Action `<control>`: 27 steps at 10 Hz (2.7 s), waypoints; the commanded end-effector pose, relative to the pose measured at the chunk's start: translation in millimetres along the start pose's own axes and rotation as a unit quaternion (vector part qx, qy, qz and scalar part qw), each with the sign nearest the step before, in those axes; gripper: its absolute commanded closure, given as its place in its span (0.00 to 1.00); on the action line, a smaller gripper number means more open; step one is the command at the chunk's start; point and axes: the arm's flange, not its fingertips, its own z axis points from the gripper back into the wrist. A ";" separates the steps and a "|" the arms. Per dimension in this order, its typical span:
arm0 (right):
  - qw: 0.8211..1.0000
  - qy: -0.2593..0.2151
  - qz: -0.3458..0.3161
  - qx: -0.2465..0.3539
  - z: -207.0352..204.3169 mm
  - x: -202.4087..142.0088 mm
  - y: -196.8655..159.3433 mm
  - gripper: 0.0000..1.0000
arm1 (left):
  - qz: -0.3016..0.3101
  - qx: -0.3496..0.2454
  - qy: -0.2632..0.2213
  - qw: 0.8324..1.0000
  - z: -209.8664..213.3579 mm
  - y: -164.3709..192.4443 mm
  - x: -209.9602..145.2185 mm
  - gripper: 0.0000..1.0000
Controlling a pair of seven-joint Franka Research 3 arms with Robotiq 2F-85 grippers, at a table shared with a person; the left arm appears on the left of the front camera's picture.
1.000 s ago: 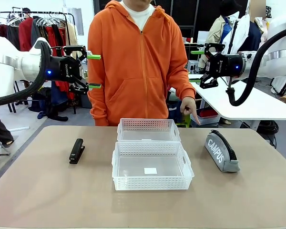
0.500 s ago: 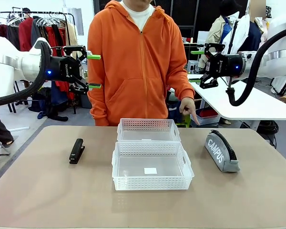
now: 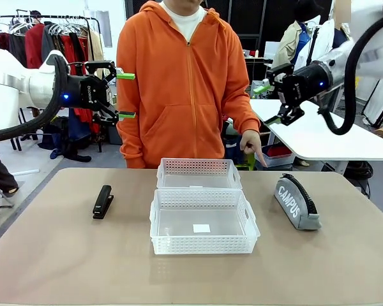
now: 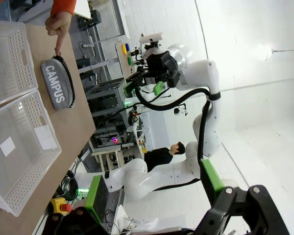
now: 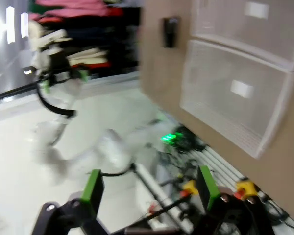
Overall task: Distribute items into two baskets.
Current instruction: Pick up the Pencil pouch that the person points to.
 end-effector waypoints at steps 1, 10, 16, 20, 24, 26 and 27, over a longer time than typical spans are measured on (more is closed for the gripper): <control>0.991 0.006 0.024 -0.134 5.5 -8.8 19.7 0.00 | -0.001 0.000 -0.001 1.000 0.6 -1.4 -0.4 0.00; 0.929 -0.032 0.018 -0.368 -7.7 -21.7 -74.6 0.00 | -0.001 0.000 -0.001 1.000 0.6 -1.4 -0.4 0.00; 0.909 -0.015 0.008 -0.418 -23.7 1.1 -106.7 0.00 | -0.001 0.000 -0.001 1.000 0.6 -1.4 -0.4 0.00; 0.905 -0.068 0.010 -0.419 -29.8 7.2 -157.6 0.00 | -0.001 0.000 -0.001 1.000 0.6 -1.4 -0.4 0.00; 0.913 -0.070 -0.011 -0.401 -35.3 7.9 -203.5 0.00 | -0.001 0.000 -0.001 1.000 0.6 -1.4 -0.4 0.00; 0.912 -0.075 -0.012 -0.402 -45.9 12.3 -209.7 0.00 | -0.001 0.000 -0.001 1.000 0.6 -1.4 -0.4 0.00; 0.911 -0.076 -0.017 -0.406 -51.9 15.3 -211.1 0.00 | -0.001 0.000 -0.001 1.000 0.6 -1.4 -0.4 0.00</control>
